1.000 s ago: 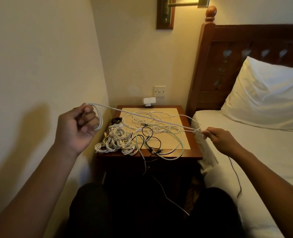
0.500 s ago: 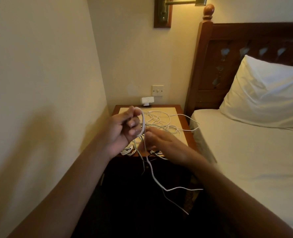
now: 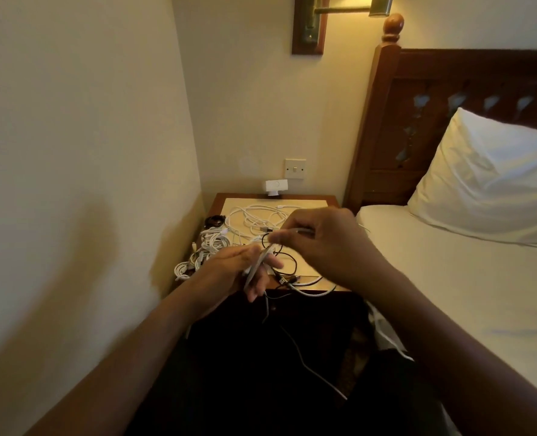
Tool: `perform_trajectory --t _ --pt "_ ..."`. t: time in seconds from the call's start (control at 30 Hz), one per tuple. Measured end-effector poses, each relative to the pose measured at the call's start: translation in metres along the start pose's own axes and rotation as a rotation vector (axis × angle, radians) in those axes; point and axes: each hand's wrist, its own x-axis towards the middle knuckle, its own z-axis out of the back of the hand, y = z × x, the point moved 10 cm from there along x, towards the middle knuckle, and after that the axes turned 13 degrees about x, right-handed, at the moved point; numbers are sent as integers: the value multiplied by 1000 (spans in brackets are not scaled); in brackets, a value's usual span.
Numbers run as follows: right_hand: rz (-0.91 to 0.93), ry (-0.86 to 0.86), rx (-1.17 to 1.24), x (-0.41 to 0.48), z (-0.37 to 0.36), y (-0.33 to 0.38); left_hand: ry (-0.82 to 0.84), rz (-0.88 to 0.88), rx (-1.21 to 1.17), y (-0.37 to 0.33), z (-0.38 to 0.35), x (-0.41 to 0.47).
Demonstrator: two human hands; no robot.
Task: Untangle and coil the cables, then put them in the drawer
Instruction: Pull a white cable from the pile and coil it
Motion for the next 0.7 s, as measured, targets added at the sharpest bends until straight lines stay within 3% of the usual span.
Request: perform_trajectory --t 0.2,0.3,0.43,0.5,0.57,0.63,0.7 --pt "-104 -51 184 -2 -18 -60 27 -184 -248 -51 -3 -14" --pt "-117 -51 239 -22 -44 -71 -94 -185 -370 -62 9 -8" --pt "-73 -15 123 -41 -72 -53 -294 -170 -405 -56 24 9" --pt "-72 53 70 -46 -80 -38 -410 -168 -236 -53 33 15" --pt "-53 136 -37 -48 -83 -22 -475 -159 100 -54 32 14" --pt "-32 165 -107 -46 -70 -7 -372 -162 381 -51 18 17" --pt "-43 154 -134 -35 -46 -7 -142 -162 556 -42 1 16"
